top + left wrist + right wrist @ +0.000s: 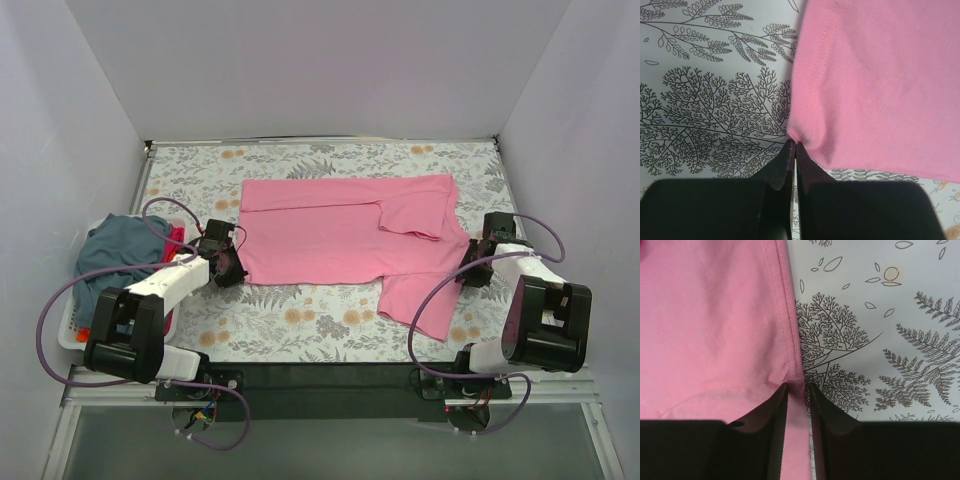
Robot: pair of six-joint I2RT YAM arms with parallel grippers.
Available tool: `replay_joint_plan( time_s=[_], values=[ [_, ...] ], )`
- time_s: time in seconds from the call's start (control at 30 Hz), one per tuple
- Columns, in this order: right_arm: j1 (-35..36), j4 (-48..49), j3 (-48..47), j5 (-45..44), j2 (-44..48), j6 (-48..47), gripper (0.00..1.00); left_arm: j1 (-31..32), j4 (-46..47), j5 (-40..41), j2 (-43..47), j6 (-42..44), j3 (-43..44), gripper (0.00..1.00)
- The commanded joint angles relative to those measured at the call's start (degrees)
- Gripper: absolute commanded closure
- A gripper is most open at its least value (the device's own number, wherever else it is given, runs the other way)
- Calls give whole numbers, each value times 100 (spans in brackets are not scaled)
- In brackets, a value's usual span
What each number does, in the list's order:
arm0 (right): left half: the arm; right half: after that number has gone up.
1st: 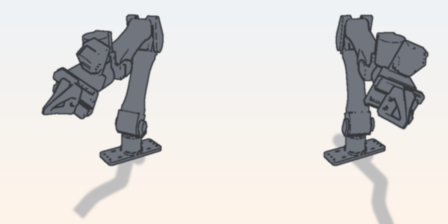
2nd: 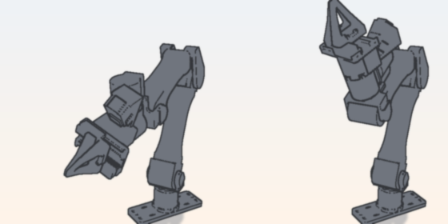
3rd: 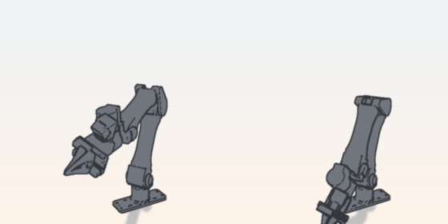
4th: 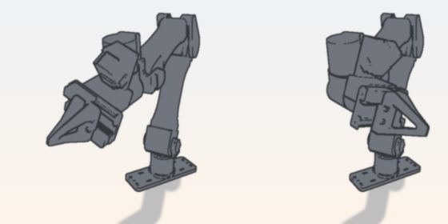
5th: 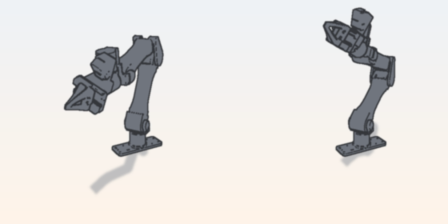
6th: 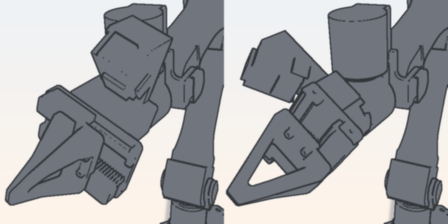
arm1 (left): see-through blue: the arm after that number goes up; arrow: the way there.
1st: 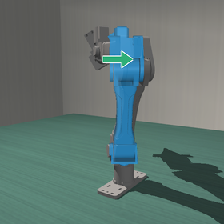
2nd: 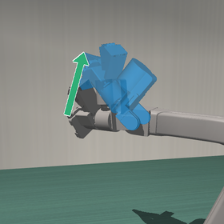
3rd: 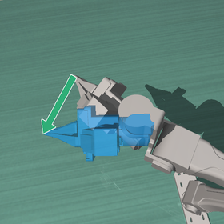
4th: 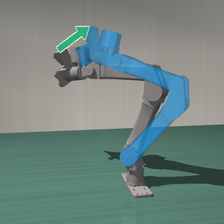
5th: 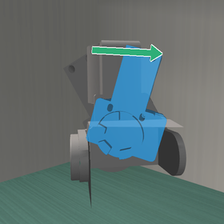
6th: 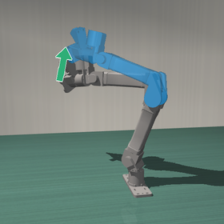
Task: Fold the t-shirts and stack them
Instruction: Fold the tshirt
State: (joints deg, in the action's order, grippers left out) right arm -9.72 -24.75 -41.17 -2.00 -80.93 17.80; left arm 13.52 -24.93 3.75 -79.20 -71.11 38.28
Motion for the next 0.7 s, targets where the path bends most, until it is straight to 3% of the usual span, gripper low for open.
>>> replay_joint_plan(
  time_s=[0.0, 0.13, 0.67],
  values=[
    [-4, 67, 135, -116, -134, 22, 76, 28, 76, -15, 185, 54, -66, 100],
    [-13, 32, 118, -151, 15, 83, 99, 19, 67, -6, 256, 45, -58, 100],
    [-39, -610, -1095, -73, 341, 22, 99, -587, -232, -269, -139, -25, 1304, 100]
  ],
)
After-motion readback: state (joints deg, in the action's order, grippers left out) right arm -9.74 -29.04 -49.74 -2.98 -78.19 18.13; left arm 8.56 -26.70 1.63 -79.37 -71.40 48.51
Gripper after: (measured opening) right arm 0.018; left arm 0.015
